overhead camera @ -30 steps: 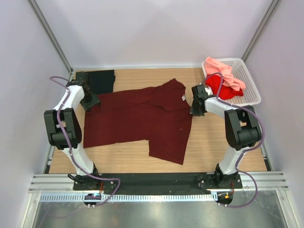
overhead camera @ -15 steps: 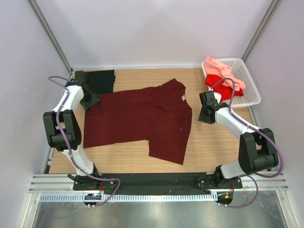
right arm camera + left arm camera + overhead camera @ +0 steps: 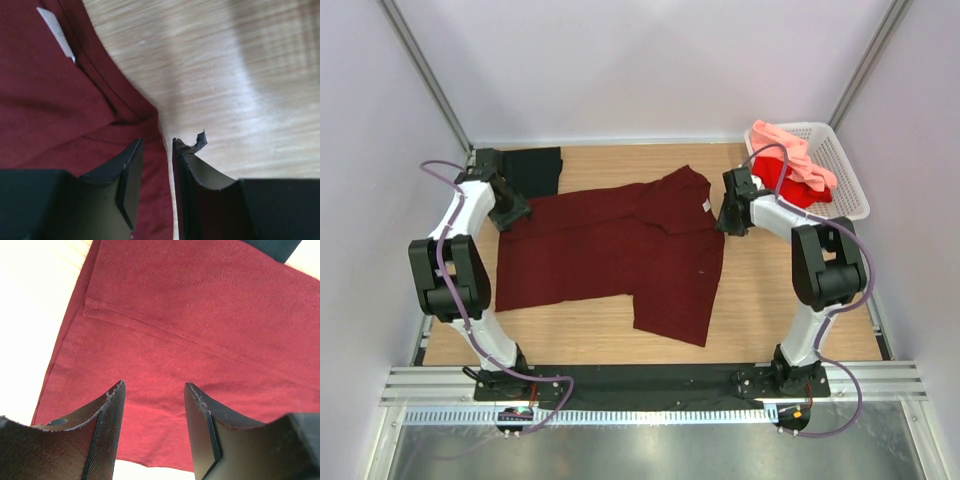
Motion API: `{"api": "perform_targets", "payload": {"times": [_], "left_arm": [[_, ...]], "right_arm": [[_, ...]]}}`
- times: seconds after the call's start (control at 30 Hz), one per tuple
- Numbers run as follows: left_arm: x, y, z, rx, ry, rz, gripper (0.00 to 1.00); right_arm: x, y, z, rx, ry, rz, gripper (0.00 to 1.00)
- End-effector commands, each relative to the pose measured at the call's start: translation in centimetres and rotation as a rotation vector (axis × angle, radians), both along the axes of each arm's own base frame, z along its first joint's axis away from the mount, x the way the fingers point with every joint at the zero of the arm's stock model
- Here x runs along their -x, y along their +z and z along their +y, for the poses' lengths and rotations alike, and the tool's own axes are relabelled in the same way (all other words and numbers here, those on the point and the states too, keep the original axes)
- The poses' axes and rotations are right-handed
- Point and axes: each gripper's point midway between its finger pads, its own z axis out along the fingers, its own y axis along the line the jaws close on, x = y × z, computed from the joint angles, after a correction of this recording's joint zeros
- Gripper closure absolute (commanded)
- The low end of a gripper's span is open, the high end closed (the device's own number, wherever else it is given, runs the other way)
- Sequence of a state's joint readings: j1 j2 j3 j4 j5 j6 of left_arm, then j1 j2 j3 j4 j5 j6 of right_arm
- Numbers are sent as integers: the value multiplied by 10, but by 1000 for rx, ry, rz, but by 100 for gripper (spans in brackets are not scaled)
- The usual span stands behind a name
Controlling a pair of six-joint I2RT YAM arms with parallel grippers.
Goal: Fold and stack the t-shirts
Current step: Fold the tshirt
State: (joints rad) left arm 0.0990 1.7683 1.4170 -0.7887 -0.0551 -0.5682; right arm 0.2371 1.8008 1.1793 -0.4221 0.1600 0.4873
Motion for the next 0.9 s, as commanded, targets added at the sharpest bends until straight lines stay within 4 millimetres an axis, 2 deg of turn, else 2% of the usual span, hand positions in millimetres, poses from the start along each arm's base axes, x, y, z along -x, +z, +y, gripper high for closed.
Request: {"api": "perform_targets", "payload": {"times": [0.0,0.1,0.13,0.23,0.27,0.3,0.4,0.47,0.5,0.53,0.63,0.67,0.73,0.8,0.87], "left_arm": [[-7,13,-3,4,-13,-57,48],[-7,14,1,-14,-6,-57,48],[-8,15,2,-23,-1,-58,48],[-7,18,11,-66,15,-59,48],[-8,22,13,-76,17,-62,48],[-9,23,15,-87,22,-64,48],[-10,29,18,-105,28,-70,48],[-10,31,18,-107,31,-70,48],[-9,31,19,-106,30,-68,48],[-8,29,17,-102,28,-63,48],[-3,17,8,-53,11,-44,48],[-1,14,6,-43,6,-39,48],[-3,10,2,-25,-20,-44,49],[-9,6,1,-12,-27,-53,49],[-14,3,-3,10,-34,-42,49]], "right_arm": [[-16,-2,2,12,10,-7,64],[-6,-14,-8,58,-21,35,71],[1,-19,-10,72,-21,52,78],[13,-22,-19,102,-29,65,88],[16,-21,-22,117,-32,69,96],[22,-17,-25,130,-34,71,99],[35,-11,-40,186,-62,77,99],[52,-5,-48,210,-81,103,99],[68,-8,-54,231,-87,138,99],[72,0,-56,223,-102,116,99],[97,-6,-61,221,-117,135,99],[101,-3,-63,216,-130,124,98],[107,-3,-64,213,-123,130,84],[103,5,-60,191,-110,114,77],[95,18,-54,164,-88,91,75]]}}
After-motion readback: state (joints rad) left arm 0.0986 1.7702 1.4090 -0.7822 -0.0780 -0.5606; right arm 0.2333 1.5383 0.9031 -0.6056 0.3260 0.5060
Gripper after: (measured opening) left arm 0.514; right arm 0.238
